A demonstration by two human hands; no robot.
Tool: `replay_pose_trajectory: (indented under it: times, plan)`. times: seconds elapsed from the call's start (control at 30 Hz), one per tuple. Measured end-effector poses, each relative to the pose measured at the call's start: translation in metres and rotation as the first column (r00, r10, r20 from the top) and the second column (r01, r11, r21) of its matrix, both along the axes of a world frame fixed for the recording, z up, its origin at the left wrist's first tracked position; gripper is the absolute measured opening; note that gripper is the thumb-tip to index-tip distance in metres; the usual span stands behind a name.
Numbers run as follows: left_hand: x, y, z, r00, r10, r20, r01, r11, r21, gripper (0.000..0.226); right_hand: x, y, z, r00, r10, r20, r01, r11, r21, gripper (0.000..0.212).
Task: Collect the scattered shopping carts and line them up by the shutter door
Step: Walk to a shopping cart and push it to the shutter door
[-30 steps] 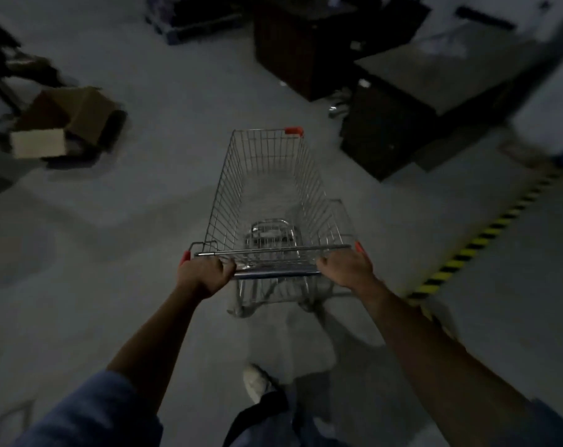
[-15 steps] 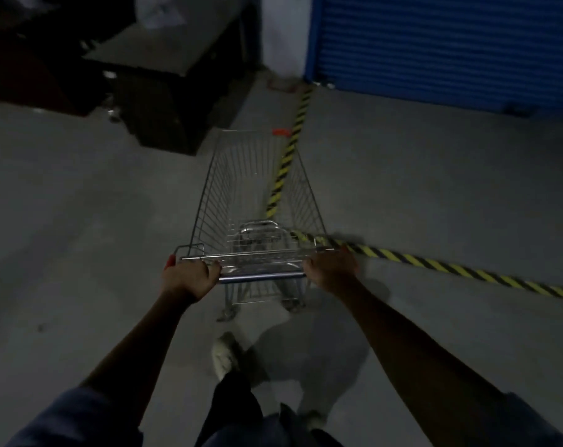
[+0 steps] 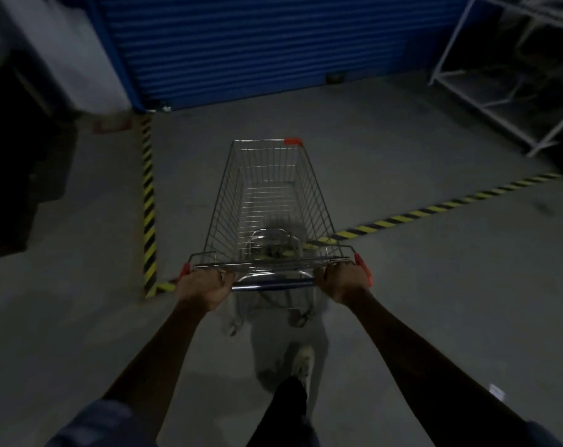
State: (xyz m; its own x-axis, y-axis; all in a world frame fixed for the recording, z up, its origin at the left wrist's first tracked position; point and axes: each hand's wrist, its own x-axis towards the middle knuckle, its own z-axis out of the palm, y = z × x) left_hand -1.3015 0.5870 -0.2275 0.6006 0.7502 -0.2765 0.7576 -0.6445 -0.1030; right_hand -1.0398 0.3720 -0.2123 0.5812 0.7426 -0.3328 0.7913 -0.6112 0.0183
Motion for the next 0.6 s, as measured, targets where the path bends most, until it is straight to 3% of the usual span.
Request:
replay_pose_trajectory:
  times: [0.1,0.2,0.27,0.33,0.47,0.6]
  plan:
    - [0.096,0.027,-0.001,0.997,-0.067,0.038,0.068,0.997,-0.024,0.073,0.074,0.001,0.003,0.995,-0.095,0.008,0.096,0.995,-0.042,0.115]
    - [0.195,0.043,0.000,0.987,-0.157,0.027,0.159,0.985,-0.062,0.052,0.148,0.002,0.009,0.973,-0.230,-0.022,0.227,0.971,-0.081,0.130]
    - [0.264,0.050,0.005,0.985,-0.139,0.103,0.149,0.985,-0.092,0.060,0.195,-0.002,0.018,0.957,-0.289,-0.029,0.286,0.955,-0.073,0.126]
    - [0.332,0.053,0.005,0.963,-0.223,0.150,0.229,0.973,-0.029,0.066,0.243,-0.008,0.024,0.944,-0.329,-0.001,0.328,0.943,-0.055,0.115]
    - [0.451,0.049,0.008,0.931,-0.349,0.110,0.355,0.934,-0.038,0.061,0.339,-0.027,0.013,0.904,-0.420,0.073,0.424,0.904,-0.050,0.114]
    - [0.565,0.040,0.008,0.863,-0.505,-0.015,0.505,0.863,-0.026,0.031,0.436,-0.051,-0.006,0.880,-0.466,0.095,0.471,0.881,-0.037,0.126]
